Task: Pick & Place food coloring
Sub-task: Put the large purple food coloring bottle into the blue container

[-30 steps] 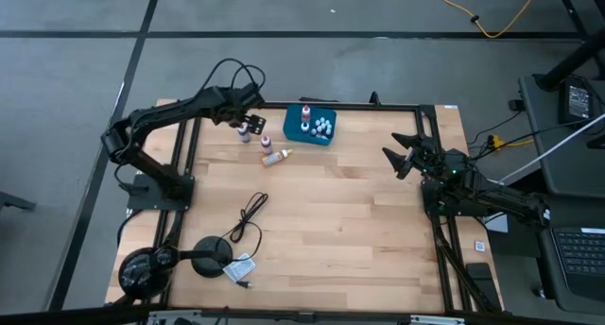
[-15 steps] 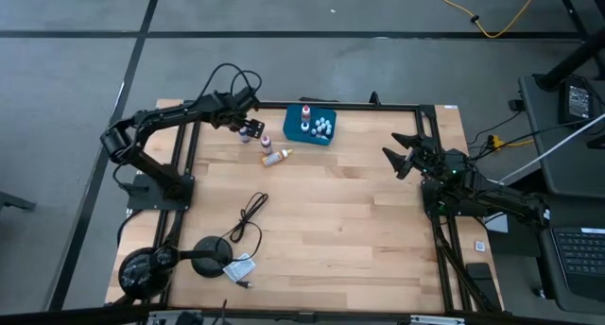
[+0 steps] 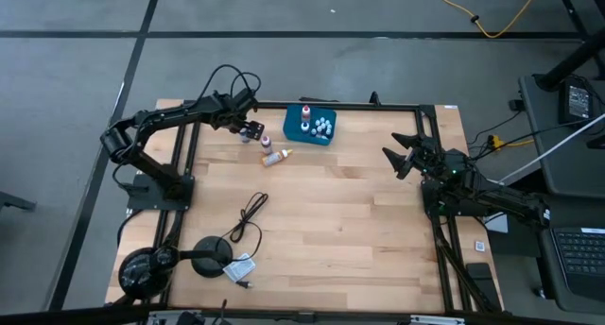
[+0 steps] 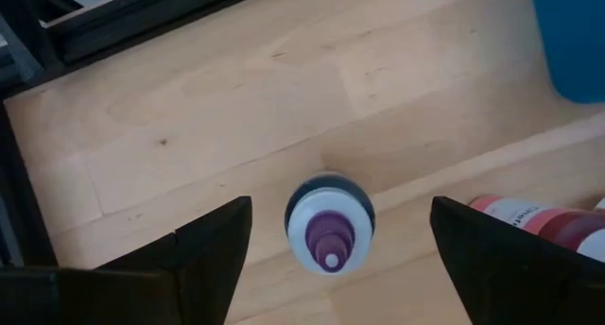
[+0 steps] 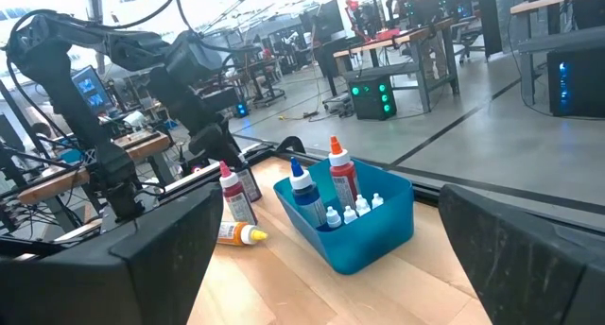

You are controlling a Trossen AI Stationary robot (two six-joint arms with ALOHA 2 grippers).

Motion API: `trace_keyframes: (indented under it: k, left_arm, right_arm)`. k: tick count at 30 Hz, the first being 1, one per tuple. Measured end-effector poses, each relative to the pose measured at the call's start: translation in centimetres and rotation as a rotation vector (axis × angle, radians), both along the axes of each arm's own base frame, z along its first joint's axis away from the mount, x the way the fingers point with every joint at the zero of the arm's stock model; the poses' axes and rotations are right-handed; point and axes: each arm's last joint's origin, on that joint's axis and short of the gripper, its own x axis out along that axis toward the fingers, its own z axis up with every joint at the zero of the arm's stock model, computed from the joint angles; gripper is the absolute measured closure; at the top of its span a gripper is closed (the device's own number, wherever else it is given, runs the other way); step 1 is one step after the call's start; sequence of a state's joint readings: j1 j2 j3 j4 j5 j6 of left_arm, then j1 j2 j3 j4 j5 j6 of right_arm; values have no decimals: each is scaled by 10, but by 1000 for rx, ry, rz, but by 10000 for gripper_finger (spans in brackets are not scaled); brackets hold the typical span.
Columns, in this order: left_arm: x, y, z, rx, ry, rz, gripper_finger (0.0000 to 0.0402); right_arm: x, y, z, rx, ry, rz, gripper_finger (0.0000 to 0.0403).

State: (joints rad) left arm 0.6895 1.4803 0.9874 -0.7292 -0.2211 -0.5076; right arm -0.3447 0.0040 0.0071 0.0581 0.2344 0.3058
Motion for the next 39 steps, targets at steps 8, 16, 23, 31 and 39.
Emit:
trace_keyframes:
  k: [8,16,23,31,39]
  left_arm:
    - [0,0,0,-11,-8,25,174]
    - [0,-1,0,-31,-25,20,265]
    - [3,0,8,-52,-51,24,288]
    - [11,11,62,62,-56,19,279]
    - [34,32,112,127,-69,-62,287]
  right_arm:
    - [0,0,0,0,1,-1,11]
    - [0,0,0,0,0,0,11]
    - [0,0,0,0,1,0,11]
    - [0,0,0,0,1,0,11]
    - [0,0,0,0,0,-1,11]
